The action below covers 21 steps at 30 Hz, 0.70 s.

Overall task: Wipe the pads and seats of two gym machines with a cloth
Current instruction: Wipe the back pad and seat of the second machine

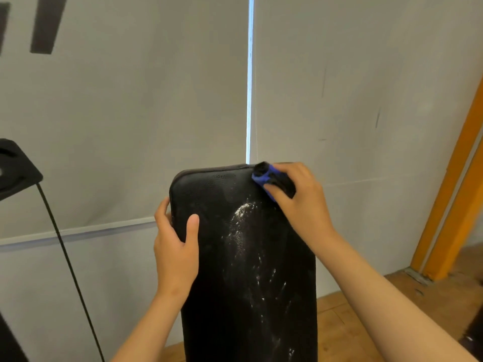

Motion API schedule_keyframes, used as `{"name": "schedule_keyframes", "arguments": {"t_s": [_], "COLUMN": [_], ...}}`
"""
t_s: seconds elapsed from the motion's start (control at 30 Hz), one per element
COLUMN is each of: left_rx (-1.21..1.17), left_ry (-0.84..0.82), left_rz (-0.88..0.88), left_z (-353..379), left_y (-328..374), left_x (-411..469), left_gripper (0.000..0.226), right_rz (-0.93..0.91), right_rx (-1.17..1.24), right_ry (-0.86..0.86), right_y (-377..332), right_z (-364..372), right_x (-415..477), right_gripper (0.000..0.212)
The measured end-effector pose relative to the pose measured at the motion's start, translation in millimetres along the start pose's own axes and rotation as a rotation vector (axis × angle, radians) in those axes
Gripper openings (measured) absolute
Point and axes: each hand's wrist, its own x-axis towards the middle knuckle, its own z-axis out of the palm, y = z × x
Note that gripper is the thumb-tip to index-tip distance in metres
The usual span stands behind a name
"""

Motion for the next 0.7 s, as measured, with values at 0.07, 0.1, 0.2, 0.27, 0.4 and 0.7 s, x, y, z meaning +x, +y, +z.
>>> {"name": "schedule_keyframes", "arguments": {"t_s": [0.07, 0.1, 0.2, 0.27, 0.4, 0.7], "left_rx": [0.028, 0.031, 0.029, 0.035, 0.037, 0.03], "left_ry": [0.012, 0.015, 0.027, 0.032, 0.043, -0.001], "left_rz": [0.0, 0.003, -0.004, -0.008, -0.01, -0.044], "left_z": [0.5, 0.7, 0.8, 1.3, 2.0, -1.4], "left_y": [-3.6, -4.5, -6.3, -6.1, -4.9, -5.4], "left_x": [0.1, 0.2, -0.4, -1.0, -1.8, -5.7], "left_gripper": [0.049, 0.047, 0.045, 0.044, 0.042, 0.044], "right_rz": [-0.076, -0.106, -0.138, -0.082, 0.056, -0.107], "right_rx": [-0.034, -0.057, -0.091, -0.076, -0.044, -0.053], "right_ry": [-0.068, -0.11, -0.161, -0.081, 0.057, -0.182], "right_y": [3.0, 6.6, 18.7, 21.4, 6.8, -24.0], "right_z": [5.2, 5.0, -5.4, -13.9, -13.8, 25.2], "right_x": [-21.7, -29.4, -29.5, -15.0, 17.2, -21.3], "right_gripper": [0.035, 0.036, 0.035, 0.032, 0.028, 0.038]}}
